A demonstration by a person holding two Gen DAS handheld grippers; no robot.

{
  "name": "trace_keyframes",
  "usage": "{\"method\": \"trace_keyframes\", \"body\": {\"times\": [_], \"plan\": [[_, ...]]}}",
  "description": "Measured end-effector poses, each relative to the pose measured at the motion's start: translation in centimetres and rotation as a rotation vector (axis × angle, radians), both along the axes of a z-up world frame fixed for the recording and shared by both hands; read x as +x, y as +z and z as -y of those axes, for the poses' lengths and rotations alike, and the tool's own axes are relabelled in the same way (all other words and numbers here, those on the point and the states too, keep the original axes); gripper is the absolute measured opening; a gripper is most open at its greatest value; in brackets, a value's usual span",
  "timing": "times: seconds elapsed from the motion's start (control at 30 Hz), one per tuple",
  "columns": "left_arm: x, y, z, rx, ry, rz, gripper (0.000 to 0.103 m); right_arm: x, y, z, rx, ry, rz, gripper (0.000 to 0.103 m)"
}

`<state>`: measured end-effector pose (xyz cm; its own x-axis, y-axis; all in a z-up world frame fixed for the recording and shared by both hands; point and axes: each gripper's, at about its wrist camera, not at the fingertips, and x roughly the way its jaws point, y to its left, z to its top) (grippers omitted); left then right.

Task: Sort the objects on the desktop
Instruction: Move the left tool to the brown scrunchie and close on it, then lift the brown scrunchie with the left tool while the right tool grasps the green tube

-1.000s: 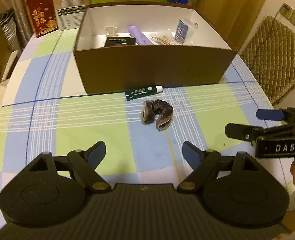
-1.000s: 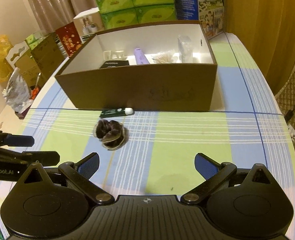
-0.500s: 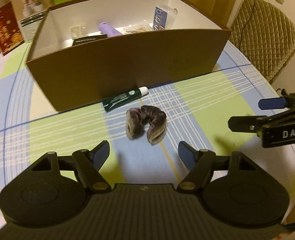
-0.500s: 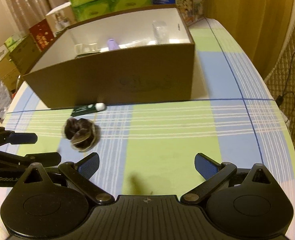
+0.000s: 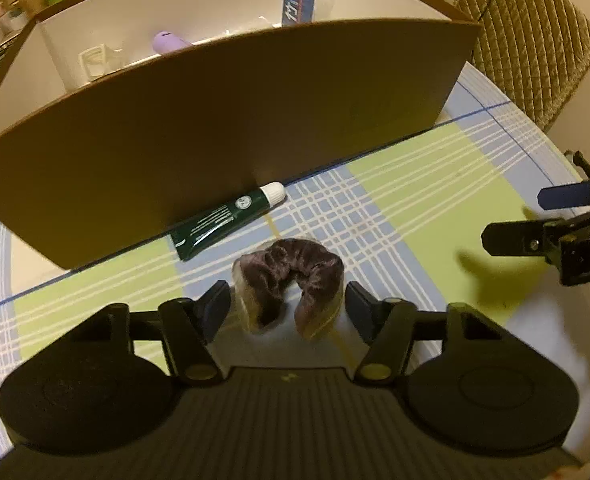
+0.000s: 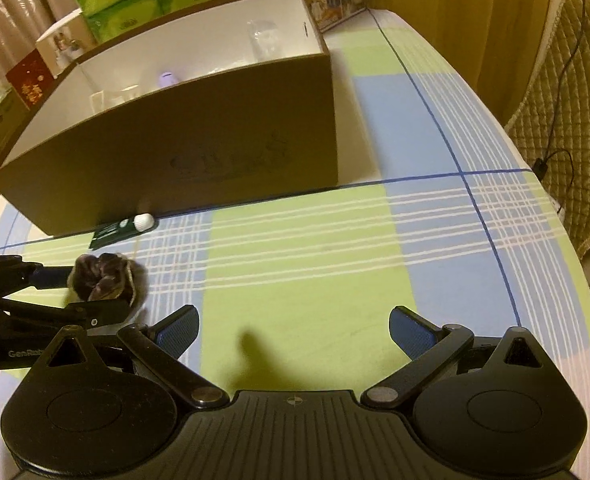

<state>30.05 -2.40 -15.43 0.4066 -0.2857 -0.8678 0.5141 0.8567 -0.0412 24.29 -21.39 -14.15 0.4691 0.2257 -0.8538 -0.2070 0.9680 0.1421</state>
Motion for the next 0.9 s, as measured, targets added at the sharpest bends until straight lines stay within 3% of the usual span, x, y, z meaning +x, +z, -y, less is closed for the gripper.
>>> {"method": "trace_keyframes", "body": {"times": [0.13, 0.27, 0.47, 0.7, 0.9], "plan": [[-0.1, -0.3, 0.0, -0.015, -0.023, 0.017, 0.041, 0.3, -0.3, -0.4, -0.002, 0.003, -0.005, 0.099], [-0.7, 0.0, -0.9, -0.021, -0.022, 0.049, 0.018, 0.4, -0.5, -1.0, 0.005, 0.024, -0.008, 0.099], [-1.6, 0.6, -4.7, 0.024, 0.067, 0.081, 0.016, 0.4, -0.6, -3.2, 0.019, 0.102, 0.0, 0.099], [-1.7, 1.3, -12.3, 0.059, 0.307, 0.078, 0.016, 0.8, -0.6, -7.1, 0.068, 0.223, 0.034, 0.099], [-1.3, 1.6, -17.7, 0.041, 0.483, 0.042, 0.016, 1.3, -1.6, -10.9, 0.075, 0.358, 0.093, 0.099]]}}
